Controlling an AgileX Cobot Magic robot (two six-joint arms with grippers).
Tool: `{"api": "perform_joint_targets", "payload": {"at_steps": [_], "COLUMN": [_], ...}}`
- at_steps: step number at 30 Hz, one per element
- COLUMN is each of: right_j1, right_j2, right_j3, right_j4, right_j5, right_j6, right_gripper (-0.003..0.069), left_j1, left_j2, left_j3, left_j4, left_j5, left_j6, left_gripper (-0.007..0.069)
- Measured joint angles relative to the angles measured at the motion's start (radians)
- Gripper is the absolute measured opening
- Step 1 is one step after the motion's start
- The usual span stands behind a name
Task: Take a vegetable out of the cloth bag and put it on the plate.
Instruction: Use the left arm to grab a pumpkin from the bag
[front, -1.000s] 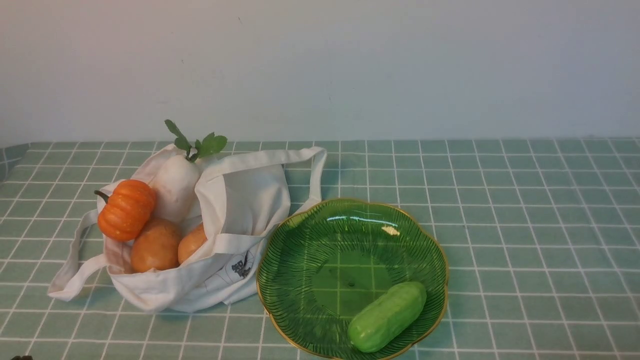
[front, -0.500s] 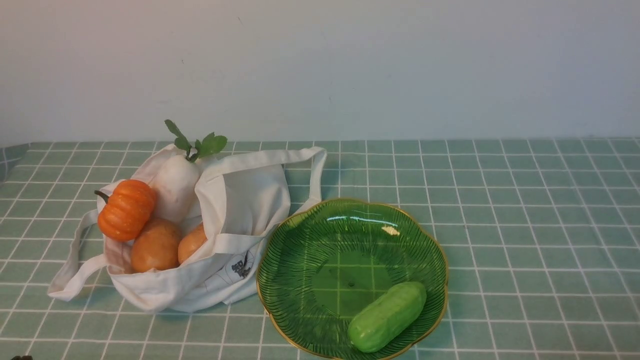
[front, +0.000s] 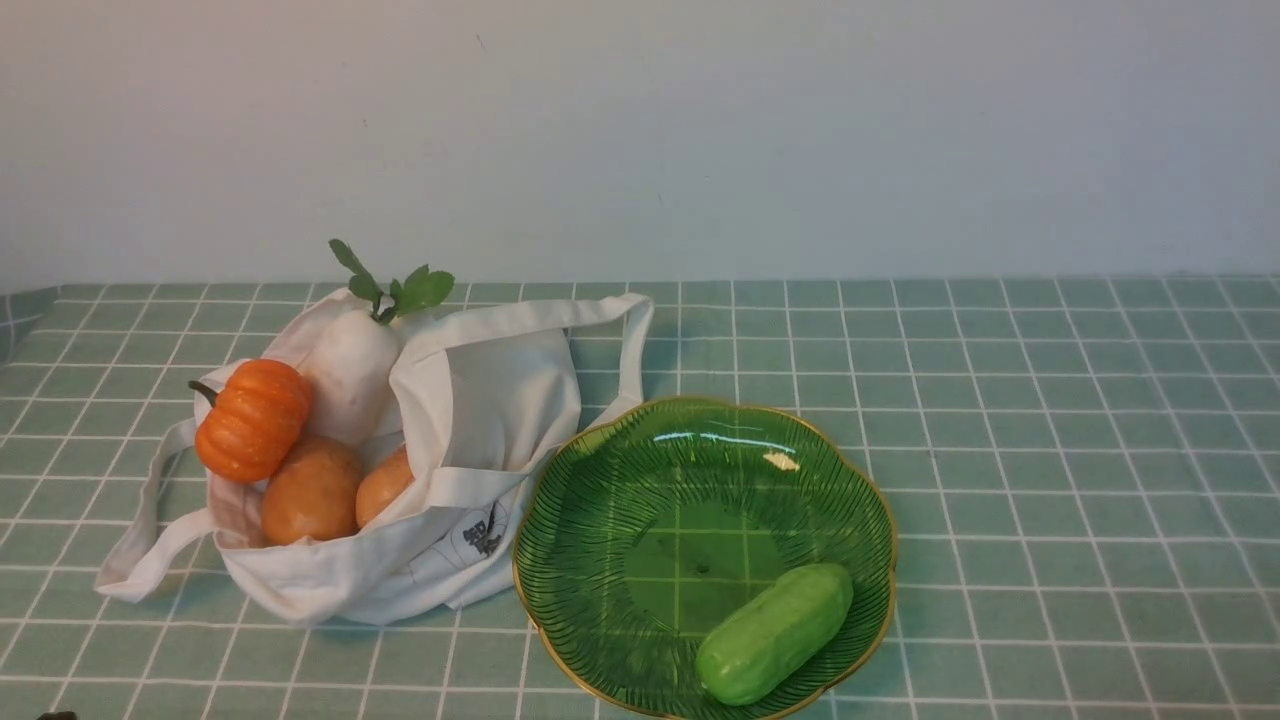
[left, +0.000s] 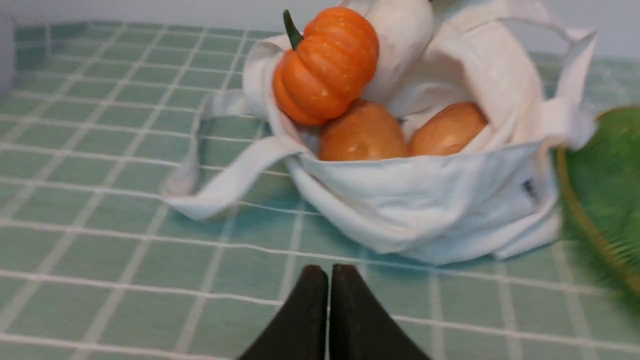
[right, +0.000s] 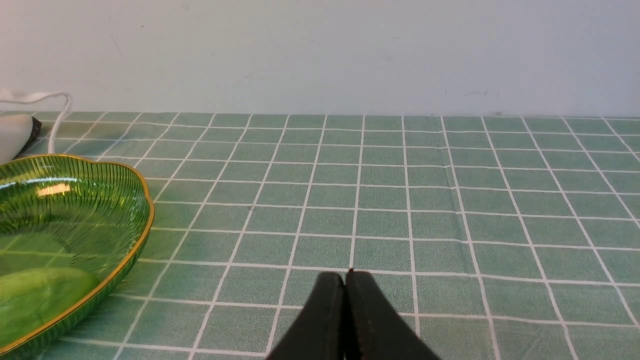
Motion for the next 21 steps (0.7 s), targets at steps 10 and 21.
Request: {"api": "perform_joint_targets", "payload": {"at_steps": [10,21], "right_j1": [0.0,0.0], "right_j2": [0.0,0.0], "right_j3": [0.0,0.0], "right_j4": [0.0,0.0], "right_j5": [0.0,0.0], "right_j6": [0.0,0.0], "right_gripper": [-0.0016,-0.0016], "left_j1": [0.0,0.0], "left_j2": [0.0,0.024], "left_j3": [0.001,-0.176], "left_j4": [-0.85,-0.936], "left_j5": [0.005,-0.025], "left_j6": [-0.35,-0.007], "left_gripper": [-0.0005,-0.0005]}}
